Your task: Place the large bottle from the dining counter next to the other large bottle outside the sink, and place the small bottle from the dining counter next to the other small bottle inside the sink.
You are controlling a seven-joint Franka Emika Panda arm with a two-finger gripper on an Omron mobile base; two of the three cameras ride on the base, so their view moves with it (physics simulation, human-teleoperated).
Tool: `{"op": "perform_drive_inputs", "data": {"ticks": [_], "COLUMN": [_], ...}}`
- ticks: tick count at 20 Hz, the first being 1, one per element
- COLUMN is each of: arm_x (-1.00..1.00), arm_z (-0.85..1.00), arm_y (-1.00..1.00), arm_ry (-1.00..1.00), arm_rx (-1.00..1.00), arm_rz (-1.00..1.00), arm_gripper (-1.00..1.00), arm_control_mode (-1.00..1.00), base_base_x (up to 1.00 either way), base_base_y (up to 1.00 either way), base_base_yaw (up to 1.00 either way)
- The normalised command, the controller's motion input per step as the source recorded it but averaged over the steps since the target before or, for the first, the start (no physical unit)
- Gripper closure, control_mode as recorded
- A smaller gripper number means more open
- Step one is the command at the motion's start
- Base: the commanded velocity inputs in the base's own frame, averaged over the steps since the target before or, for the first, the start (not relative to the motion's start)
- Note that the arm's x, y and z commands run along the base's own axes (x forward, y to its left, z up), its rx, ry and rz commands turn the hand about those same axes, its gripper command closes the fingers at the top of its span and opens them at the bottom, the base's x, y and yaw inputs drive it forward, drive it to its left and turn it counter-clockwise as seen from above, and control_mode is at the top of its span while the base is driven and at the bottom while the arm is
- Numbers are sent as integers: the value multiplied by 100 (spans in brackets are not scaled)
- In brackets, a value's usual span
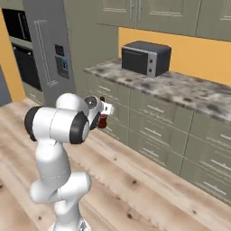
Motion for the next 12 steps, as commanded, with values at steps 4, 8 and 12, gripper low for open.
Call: {"op": "perform_drive_inputs", "data": {"ticks": [4,8,12], "arm_x": [0,0,0], "arm_z": [0,0,0], "arm_y": [0,0,0], "arm_ry": [0,0,0], "arm_rx": [0,0,0], "arm_rz": [0,0,0], "arm_gripper": [100,100,100], "arm_control_mode": [100,100,100], "base_base_x": [100,100,100], "base_base_y": [100,100,100], "base_base_yaw": [33,37,36]}}
